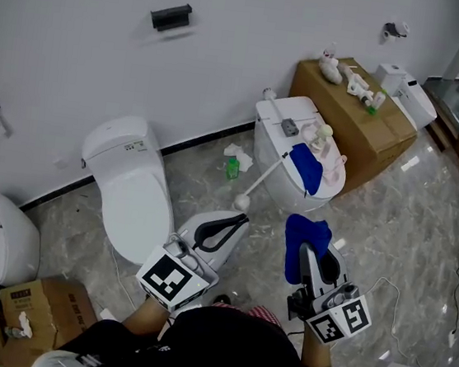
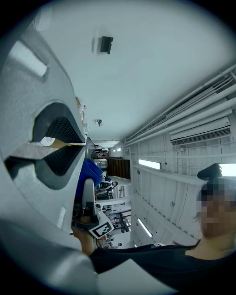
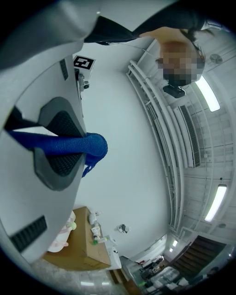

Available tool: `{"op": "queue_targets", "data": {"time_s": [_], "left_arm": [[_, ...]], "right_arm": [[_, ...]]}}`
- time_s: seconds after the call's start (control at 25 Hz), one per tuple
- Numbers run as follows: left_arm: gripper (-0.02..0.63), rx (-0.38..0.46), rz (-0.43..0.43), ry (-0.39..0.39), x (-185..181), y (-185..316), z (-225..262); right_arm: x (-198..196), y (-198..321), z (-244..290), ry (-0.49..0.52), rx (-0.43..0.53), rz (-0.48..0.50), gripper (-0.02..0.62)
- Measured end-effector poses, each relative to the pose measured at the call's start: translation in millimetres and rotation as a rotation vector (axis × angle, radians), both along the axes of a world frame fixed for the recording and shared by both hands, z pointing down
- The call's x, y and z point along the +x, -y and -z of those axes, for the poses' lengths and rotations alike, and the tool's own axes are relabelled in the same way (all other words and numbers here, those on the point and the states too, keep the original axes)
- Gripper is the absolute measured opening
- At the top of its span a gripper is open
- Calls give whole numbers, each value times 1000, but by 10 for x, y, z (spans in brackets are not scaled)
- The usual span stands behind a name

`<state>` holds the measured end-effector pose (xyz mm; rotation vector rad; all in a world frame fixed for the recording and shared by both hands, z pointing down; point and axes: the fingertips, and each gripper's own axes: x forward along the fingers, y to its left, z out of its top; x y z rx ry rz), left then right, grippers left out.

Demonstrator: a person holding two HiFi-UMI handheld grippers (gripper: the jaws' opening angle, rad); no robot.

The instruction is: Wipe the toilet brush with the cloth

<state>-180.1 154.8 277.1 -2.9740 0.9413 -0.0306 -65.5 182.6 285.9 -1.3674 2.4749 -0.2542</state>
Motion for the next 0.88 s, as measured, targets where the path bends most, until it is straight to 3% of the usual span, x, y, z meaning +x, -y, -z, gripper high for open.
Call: {"op": "queue_targets", "data": {"time_s": [0.88], "left_arm": [[6,0,66,24,4,475,-75]], "right_arm": [[50,627,-67,15,-20,65,64]]}}
